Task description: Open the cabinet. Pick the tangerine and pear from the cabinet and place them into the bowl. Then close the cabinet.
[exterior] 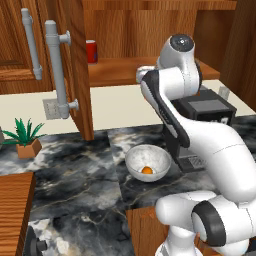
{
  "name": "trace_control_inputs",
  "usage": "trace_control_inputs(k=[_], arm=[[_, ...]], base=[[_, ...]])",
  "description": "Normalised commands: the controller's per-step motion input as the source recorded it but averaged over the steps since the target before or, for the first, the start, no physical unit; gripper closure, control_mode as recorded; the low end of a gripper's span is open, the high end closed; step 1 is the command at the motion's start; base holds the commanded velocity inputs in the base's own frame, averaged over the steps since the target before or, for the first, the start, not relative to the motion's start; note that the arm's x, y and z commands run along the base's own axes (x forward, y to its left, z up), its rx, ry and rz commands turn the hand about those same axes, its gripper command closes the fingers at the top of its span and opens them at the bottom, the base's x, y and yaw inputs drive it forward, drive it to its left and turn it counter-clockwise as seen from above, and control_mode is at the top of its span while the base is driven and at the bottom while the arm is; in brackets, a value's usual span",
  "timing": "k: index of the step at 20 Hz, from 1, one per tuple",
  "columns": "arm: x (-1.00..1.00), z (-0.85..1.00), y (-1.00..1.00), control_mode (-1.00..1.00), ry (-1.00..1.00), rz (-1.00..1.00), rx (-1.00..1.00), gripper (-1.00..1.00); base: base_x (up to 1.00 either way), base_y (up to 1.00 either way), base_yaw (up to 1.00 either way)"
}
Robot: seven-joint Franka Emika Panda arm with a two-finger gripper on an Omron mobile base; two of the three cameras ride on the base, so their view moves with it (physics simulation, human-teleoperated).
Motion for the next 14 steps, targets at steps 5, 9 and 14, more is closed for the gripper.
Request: trace_control_inputs(k=[5, 9, 14], arm=[[-0.81, 0.00, 0.39, -1.00, 0.12, 0.07, 0.00, 1.00], [0.00, -0.01, 0.00, -1.00, 0.00, 0.00, 0.00, 1.00], [-0.05, -0.42, 0.03, -1.00, 0.05, 0.00, -0.01, 1.00]], base=[[0.00, 0.00, 0.00], [0.00, 0.00, 0.00], [0.00, 0.00, 0.00]])
